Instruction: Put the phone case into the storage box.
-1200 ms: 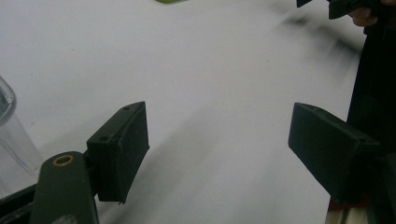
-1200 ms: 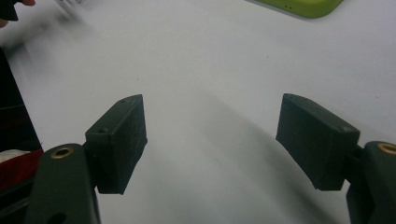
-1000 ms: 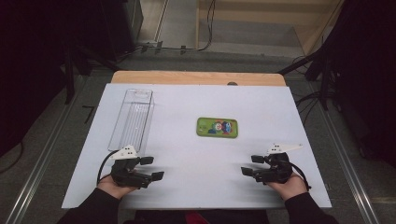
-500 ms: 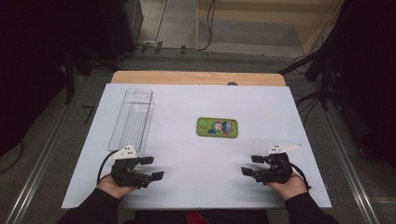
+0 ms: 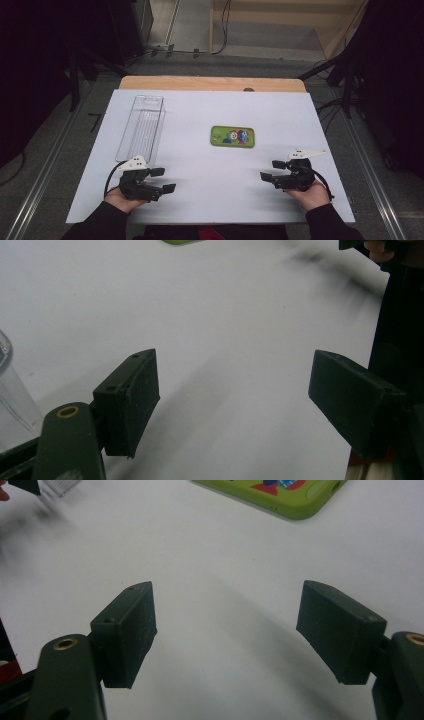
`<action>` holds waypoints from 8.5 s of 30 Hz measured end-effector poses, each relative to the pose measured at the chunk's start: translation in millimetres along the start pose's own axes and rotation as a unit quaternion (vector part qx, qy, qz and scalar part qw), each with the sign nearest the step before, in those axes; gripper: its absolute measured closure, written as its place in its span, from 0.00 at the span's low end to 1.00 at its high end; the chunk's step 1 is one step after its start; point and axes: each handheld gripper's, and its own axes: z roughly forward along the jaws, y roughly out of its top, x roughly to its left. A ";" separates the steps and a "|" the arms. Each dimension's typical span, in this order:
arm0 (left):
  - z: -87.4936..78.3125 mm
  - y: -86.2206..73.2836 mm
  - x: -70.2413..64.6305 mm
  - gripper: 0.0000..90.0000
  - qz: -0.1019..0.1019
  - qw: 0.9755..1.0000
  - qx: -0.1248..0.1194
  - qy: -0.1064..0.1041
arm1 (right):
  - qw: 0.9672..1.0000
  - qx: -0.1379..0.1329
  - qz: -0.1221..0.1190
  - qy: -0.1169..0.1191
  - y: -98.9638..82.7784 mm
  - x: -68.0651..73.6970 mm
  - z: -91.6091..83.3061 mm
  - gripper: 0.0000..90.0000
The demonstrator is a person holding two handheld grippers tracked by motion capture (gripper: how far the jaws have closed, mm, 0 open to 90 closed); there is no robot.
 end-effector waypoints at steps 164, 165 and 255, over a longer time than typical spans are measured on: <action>-0.3 -1.4 -0.2 0.24 0.013 1.000 -0.004 -0.004 | 0.995 0.091 0.019 -0.027 121.4 -67.1 120.1 0.98; -0.3 -1.3 -0.1 0.24 0.013 1.000 -0.004 -0.004 | 0.995 0.092 0.018 -0.027 120.7 -66.2 119.6 0.98; -4.2 1.2 0.5 0.24 0.009 1.000 -0.017 0.004 | 0.998 0.040 -0.024 0.041 26.7 5.9 15.5 0.30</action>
